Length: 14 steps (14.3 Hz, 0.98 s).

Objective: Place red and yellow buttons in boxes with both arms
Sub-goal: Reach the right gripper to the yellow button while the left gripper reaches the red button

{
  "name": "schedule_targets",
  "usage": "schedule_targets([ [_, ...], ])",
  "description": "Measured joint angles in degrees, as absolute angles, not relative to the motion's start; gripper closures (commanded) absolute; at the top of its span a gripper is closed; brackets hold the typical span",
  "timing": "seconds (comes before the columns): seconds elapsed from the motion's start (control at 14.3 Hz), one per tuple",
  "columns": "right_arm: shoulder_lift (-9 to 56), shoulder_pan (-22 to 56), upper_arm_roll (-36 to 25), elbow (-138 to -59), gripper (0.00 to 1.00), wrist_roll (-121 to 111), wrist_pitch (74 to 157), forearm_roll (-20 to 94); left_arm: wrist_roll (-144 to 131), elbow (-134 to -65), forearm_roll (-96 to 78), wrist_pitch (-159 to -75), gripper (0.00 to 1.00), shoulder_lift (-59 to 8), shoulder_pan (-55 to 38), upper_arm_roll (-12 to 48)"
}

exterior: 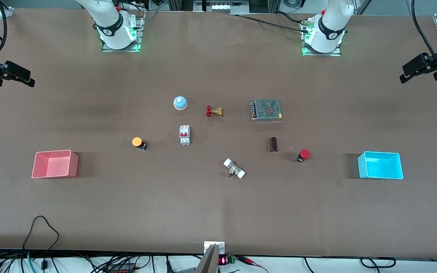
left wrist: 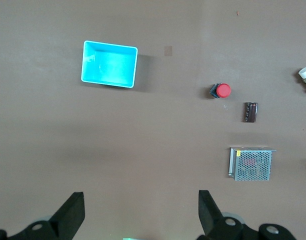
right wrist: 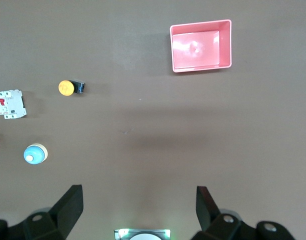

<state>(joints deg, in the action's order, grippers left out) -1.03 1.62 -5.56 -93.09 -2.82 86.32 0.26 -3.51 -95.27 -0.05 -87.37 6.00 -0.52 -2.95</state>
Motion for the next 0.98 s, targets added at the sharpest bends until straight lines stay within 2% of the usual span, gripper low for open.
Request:
schedule_targets([
  [0.35,-1.0,1.7,-5.5,-93.5,0.0,-2.8,86.1,0.2,-3.6,-95.4,0.0,-87.5,0.0,5.8,-0.5,-2.9],
  [0.49,-0.2,2.7,-5.4,-94.8,0.0,-2.0,87.0,0.3,-4.3,-95.6,-0.1,-90.1,0.0,4.1,-0.8,-2.6],
  [0.98,11.6,13.9,-5.0,-99.4,0.0,6.4,102.2,0.3,-21.7,-98.0,0.0,-110.4,0.0,-15.6,-2.8,5.9],
])
